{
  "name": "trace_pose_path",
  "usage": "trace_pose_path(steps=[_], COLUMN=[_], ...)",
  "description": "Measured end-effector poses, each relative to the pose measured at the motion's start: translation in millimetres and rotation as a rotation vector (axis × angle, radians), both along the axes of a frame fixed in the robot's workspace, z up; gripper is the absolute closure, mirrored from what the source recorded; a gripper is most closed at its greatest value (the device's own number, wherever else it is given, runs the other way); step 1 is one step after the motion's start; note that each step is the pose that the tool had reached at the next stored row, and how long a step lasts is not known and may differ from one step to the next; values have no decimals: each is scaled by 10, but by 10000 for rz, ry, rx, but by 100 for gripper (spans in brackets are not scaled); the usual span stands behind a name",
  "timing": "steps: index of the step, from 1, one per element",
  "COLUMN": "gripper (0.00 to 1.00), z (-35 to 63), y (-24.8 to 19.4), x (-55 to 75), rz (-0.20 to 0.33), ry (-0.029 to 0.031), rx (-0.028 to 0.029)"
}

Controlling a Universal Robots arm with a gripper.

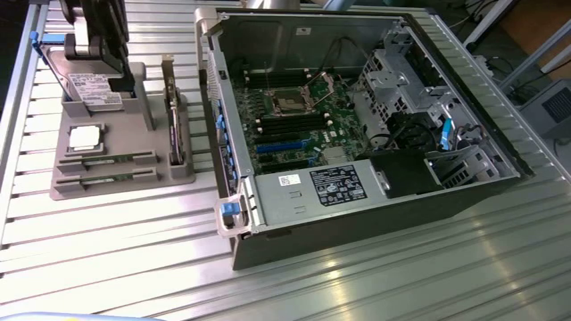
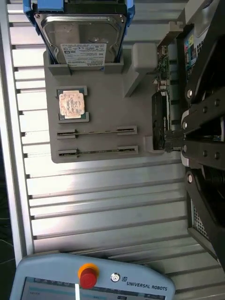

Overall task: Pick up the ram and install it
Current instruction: 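Pick up the ram and move it above insertion slot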

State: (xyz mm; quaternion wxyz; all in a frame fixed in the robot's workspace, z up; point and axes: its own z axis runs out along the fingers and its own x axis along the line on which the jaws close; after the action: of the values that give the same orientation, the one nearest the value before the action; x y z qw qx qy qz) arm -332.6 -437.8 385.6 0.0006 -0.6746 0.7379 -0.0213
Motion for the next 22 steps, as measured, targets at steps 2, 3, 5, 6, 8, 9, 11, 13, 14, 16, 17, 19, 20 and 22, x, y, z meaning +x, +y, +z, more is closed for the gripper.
trace_pose_path(steps=[2, 3, 5, 6, 8, 9, 11, 13, 14, 16, 17, 19, 20, 22], gripper=[90, 90, 90, 90, 90, 90, 90, 90, 90, 89, 77, 70, 70, 70], z=[0, 0, 0, -1, 0, 0, 0, 0, 0, 0, 0, 0, -1, -12], y=[-2, -2, -2, -2, -2, -2, -2, -2, -2, -2, -2, -2, -2, -2], x=[-4, -4, -4, -4, -4, -4, -4, -4, -4, -4, -4, -4, -4, -19], rz=[-1, -1, -1, -1, -1, -1, -1, -1, -1, -1, -1, -1, -1, -1], ry=[3, 2, 1, 1, 2, 2, 2, 2, 2, 2, 2, 2, 2, 1], rx=[532, 569, 570, 571, 570, 570, 570, 570, 570, 570, 570, 570, 571, 571])
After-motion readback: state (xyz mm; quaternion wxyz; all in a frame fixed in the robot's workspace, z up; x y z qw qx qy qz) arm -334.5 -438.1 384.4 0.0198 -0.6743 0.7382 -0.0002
